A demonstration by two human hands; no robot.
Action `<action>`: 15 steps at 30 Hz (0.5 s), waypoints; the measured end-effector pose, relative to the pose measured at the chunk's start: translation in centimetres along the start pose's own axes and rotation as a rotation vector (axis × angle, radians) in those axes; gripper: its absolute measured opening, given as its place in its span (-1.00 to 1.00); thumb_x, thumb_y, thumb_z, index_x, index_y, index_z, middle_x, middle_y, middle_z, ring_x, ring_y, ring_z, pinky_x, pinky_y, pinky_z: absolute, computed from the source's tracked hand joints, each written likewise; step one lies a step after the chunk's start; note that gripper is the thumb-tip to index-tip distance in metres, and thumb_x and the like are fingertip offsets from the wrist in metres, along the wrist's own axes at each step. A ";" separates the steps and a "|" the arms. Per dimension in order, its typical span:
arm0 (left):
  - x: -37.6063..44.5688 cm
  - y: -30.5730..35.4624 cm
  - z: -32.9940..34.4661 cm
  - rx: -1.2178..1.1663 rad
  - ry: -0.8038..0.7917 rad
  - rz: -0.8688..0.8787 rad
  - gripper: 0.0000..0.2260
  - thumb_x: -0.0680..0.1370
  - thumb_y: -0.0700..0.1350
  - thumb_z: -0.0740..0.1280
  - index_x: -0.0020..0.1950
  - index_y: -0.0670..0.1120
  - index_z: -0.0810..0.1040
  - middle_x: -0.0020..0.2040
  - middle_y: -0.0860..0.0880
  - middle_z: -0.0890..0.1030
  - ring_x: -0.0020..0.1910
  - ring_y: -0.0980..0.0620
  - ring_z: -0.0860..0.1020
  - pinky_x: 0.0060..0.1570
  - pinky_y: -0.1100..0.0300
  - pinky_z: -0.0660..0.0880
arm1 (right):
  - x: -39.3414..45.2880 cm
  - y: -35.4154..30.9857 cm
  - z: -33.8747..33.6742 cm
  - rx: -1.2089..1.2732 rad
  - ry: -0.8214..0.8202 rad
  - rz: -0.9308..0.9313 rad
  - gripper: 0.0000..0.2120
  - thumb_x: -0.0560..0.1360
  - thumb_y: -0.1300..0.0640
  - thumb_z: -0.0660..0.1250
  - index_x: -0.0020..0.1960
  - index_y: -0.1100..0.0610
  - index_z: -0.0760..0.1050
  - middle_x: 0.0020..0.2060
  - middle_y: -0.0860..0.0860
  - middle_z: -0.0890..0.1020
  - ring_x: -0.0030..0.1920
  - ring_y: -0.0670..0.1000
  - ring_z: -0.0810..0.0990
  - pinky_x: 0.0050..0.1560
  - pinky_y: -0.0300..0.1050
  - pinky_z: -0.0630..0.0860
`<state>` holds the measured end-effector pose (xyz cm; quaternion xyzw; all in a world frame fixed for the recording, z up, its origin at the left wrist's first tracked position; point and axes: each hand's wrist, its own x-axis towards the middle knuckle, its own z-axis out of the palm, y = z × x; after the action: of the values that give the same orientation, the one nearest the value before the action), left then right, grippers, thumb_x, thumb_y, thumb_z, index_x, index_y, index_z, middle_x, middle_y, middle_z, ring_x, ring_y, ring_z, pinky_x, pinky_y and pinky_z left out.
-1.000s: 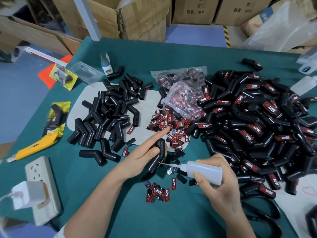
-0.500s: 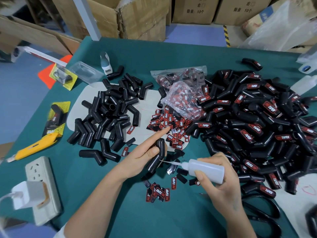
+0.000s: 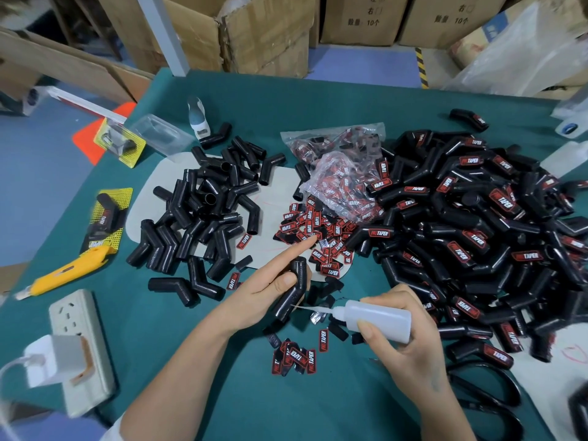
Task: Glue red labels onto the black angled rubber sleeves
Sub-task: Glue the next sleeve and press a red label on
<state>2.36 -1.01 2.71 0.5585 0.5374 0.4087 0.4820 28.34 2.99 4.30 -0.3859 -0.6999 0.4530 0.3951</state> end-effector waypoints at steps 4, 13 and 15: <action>0.0 -0.5 0.0 0.000 0.000 -0.017 -0.51 0.72 0.24 0.17 0.66 0.26 0.23 0.46 -0.10 0.38 0.47 -0.28 0.30 0.53 -0.20 0.23 | 0.1 0.2 0.0 0.005 0.019 0.022 -0.79 0.45 -0.05 0.46 0.07 -0.24 0.60 -0.05 -0.18 0.59 -0.09 0.01 0.64 -0.29 0.13 0.63; -0.1 -1.0 -0.1 -0.025 0.001 -0.028 -0.48 0.72 0.23 0.19 0.68 0.19 0.23 0.44 -0.16 0.37 0.39 -0.36 0.29 0.38 -0.51 0.22 | 0.1 0.1 -0.1 -0.009 0.002 -0.014 -0.77 0.46 -0.03 0.46 0.09 -0.25 0.59 -0.03 -0.19 0.60 -0.07 -0.04 0.64 -0.19 -0.05 0.61; -0.1 -0.8 -0.1 -0.029 0.001 -0.026 -0.48 0.71 0.24 0.19 0.67 0.20 0.23 0.44 -0.15 0.38 0.41 -0.34 0.30 0.41 -0.48 0.23 | 0.1 0.0 -0.1 -0.022 0.000 -0.032 -0.77 0.47 -0.04 0.46 0.10 -0.26 0.59 -0.04 -0.20 0.60 -0.07 -0.05 0.64 -0.17 -0.14 0.59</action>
<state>2.13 -1.15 1.99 0.5443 0.5390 0.4103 0.4949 28.42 3.11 4.34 -0.3788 -0.7110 0.4390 0.3979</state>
